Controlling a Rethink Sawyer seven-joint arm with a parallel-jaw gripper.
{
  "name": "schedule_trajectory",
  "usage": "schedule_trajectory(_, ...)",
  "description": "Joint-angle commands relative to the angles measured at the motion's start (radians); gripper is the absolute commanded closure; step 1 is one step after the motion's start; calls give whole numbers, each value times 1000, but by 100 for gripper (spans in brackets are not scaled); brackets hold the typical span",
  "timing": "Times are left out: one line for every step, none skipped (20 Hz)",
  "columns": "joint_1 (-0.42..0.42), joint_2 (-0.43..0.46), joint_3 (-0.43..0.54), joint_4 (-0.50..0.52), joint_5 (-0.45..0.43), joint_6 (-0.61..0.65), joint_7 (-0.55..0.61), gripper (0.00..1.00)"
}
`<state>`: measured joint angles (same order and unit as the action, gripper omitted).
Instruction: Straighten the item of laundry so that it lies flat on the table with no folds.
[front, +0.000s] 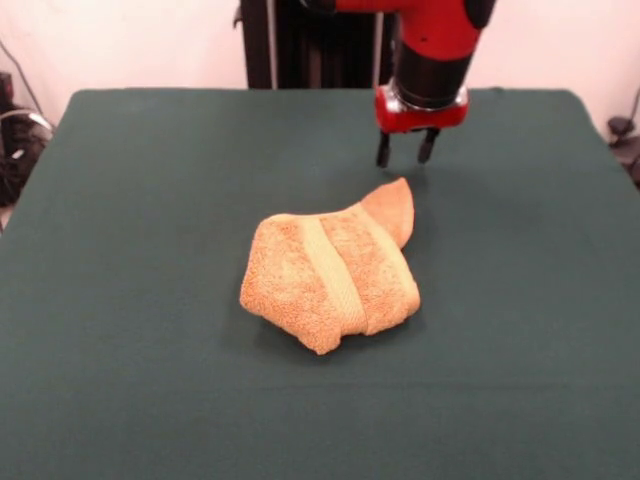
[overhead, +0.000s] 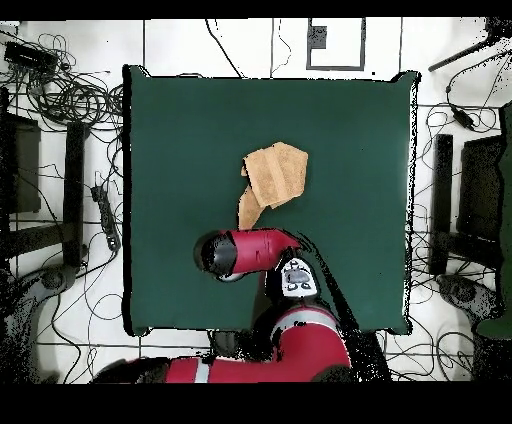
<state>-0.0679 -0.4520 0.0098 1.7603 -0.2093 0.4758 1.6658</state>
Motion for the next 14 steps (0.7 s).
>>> schedule_trajectory(42, -52, 38, -163, 101, 180, 173, 0)
schedule_trajectory(45, -55, 35, -176, 105, 204, 174, 0)
schedule_trajectory(48, -58, 32, -190, 110, 229, 176, 0)
schedule_trajectory(47, -63, 33, -195, 117, 248, 177, 0)
schedule_trajectory(49, -74, 32, -197, 122, 266, 180, 0)
schedule_trajectory(48, -93, 37, -190, 133, 284, 184, 0)
schedule_trajectory(45, -115, 44, -177, 149, 306, 192, 0)
schedule_trajectory(46, -135, 46, -172, 161, 334, 196, 0)
schedule_trajectory(47, -153, 47, -166, 174, 357, 202, 0)
schedule_trajectory(49, -170, 48, -159, 188, 380, 208, 0)
schedule_trajectory(52, -177, 45, -165, 193, 396, 211, 0)
schedule_trajectory(55, -165, 39, -180, 192, 396, 213, 0)
schedule_trajectory(59, -154, 34, -194, 191, 397, 215, 0)
schedule_trajectory(60, -130, 29, -215, 186, 387, 213, 0)
